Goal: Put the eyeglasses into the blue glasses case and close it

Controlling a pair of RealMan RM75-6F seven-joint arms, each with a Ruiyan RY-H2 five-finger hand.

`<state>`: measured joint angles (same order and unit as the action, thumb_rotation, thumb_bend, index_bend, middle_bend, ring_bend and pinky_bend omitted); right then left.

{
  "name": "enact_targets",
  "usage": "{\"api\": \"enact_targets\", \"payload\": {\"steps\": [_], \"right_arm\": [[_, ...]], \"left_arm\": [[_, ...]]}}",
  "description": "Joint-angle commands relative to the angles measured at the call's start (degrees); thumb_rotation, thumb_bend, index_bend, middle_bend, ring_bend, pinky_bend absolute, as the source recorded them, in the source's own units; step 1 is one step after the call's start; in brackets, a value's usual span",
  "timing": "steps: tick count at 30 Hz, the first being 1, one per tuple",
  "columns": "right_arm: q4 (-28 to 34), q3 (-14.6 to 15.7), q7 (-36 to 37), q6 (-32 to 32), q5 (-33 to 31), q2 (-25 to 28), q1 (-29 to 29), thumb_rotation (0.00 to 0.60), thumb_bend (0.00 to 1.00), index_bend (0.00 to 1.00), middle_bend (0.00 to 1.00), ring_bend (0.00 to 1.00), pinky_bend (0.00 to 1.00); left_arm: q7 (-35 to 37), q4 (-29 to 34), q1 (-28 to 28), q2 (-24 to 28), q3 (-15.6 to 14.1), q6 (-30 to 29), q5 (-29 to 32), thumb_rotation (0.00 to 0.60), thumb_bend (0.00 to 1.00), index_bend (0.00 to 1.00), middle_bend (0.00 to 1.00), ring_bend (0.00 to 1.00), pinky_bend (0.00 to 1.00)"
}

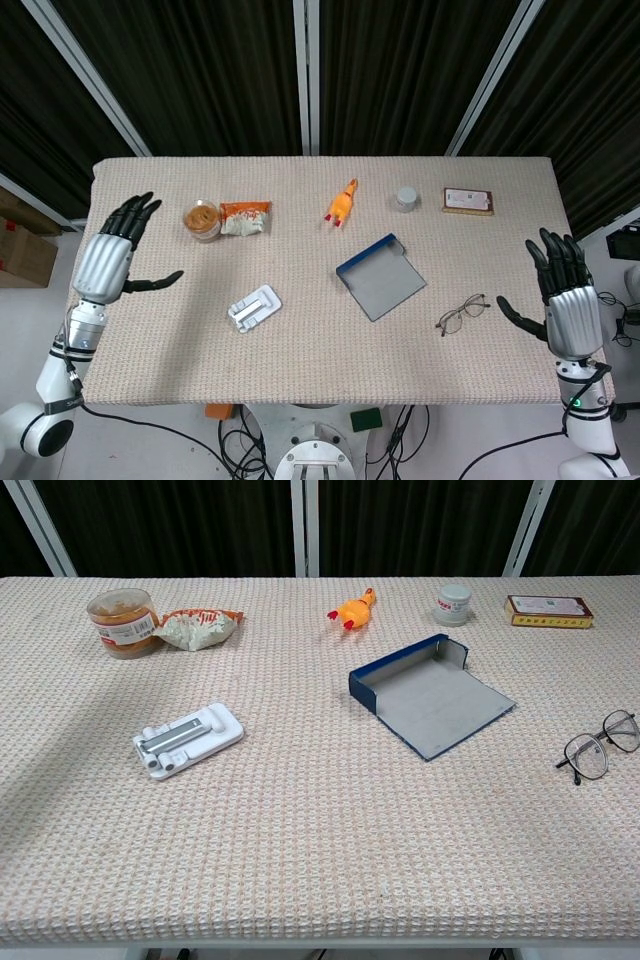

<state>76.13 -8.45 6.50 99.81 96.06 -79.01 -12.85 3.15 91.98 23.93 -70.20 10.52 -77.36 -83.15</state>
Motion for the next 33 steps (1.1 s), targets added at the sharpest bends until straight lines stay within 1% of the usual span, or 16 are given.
{"api": "enact_targets", "payload": {"steps": [1, 4, 6, 9, 12, 14, 17, 20, 23, 26, 29, 33], "right_arm": [[1.48, 1.04, -1.72, -4.61, -2.49, 2.01, 0.08, 0.600, 0.21, 0.00, 0.00, 0.00, 0.00], [2.12, 2.44, -5.49, -9.77, -3.77, 4.49, -0.48, 0.600, 0.21, 0.00, 0.00, 0.00, 0.00], [2.01, 4.00, -9.51, -13.44, -3.65, 6.19, -1.04, 0.600, 0.21, 0.00, 0.00, 0.00, 0.00], [1.76, 5.63, -15.78, -18.45, -4.39, 7.91, -1.80, 0.600, 0.21, 0.00, 0.00, 0.00, 0.00], [1.48, 6.48, -18.86, -21.32, -4.45, 8.46, -2.59, 0.600, 0.21, 0.00, 0.00, 0.00, 0.00], [1.24, 6.72, -19.68, -22.38, -4.39, 8.42, -3.02, 0.600, 0.22, 0.00, 0.00, 0.00, 0.00], [0.84, 7.05, -21.41, -24.74, -4.36, 7.96, -4.14, 0.600, 0.22, 0.00, 0.00, 0.00, 0.00], [0.03, 7.47, -22.50, -26.66, -3.88, 6.90, -5.27, 0.600, 0.22, 0.00, 0.00, 0.00, 0.00], [-0.10, 7.53, -21.66, -28.04, -4.59, 5.19, -5.73, 0.600, 0.23, 0.01, 0.00, 0.00, 0.00], [-0.71, 7.83, -21.27, -29.55, -5.16, 3.77, -6.15, 0.600, 0.23, 0.04, 0.00, 0.00, 0.00], [-2.83, 8.08, -23.42, -30.19, -4.84, 1.95, -6.68, 0.600, 0.23, 0.07, 0.00, 0.00, 0.00], [-4.58, 8.42, -22.32, -30.54, -4.50, 0.27, -7.11, 0.600, 0.25, 0.14, 0.00, 0.00, 0.00]], "left_arm": [[-0.48, 0.24, -0.06, 0.30, -0.14, 0.43, 0.45, 0.271, 0.07, 0.00, 0.00, 0.00, 0.14], [-2.99, 1.12, -0.07, 1.51, -1.13, 2.71, 1.81, 0.292, 0.06, 0.00, 0.00, 0.00, 0.14], [-5.91, 1.39, -0.35, 2.05, -1.76, 3.50, 2.90, 0.302, 0.06, 0.00, 0.00, 0.00, 0.14], [-10.01, 1.28, -1.61, 1.93, -2.68, 2.89, 4.54, 0.314, 0.06, 0.00, 0.00, 0.00, 0.14], [-13.17, 1.82, -3.22, 2.03, -3.95, 2.75, 6.75, 0.324, 0.06, 0.00, 0.00, 0.00, 0.14], [-14.33, 1.98, -4.13, 1.87, -4.56, 2.21, 7.39, 0.328, 0.06, 0.00, 0.00, 0.00, 0.14], [-15.05, 0.99, -5.84, 0.80, -5.60, 0.06, 6.79, 0.328, 0.06, 0.00, 0.00, 0.00, 0.14], [-14.02, -0.96, -6.90, -0.48, -6.33, -2.37, 4.10, 0.331, 0.06, 0.00, 0.00, 0.00, 0.14], [-11.97, -2.80, -7.76, -1.44, -7.03, -4.44, 1.29, 0.351, 0.06, 0.00, 0.01, 0.00, 0.14], [-10.87, -3.42, -8.41, -1.64, -7.77, -5.28, -0.32, 0.350, 0.06, 0.00, 0.03, 0.00, 0.14], [-11.33, -3.64, -9.07, -1.66, -8.46, -5.72, -1.22, 0.348, 0.06, 0.00, 0.03, 0.00, 0.14], [-11.13, -3.82, -9.91, -1.91, -9.04, -5.94, -1.66, 0.350, 0.06, 0.00, 0.03, 0.00, 0.14]]}}
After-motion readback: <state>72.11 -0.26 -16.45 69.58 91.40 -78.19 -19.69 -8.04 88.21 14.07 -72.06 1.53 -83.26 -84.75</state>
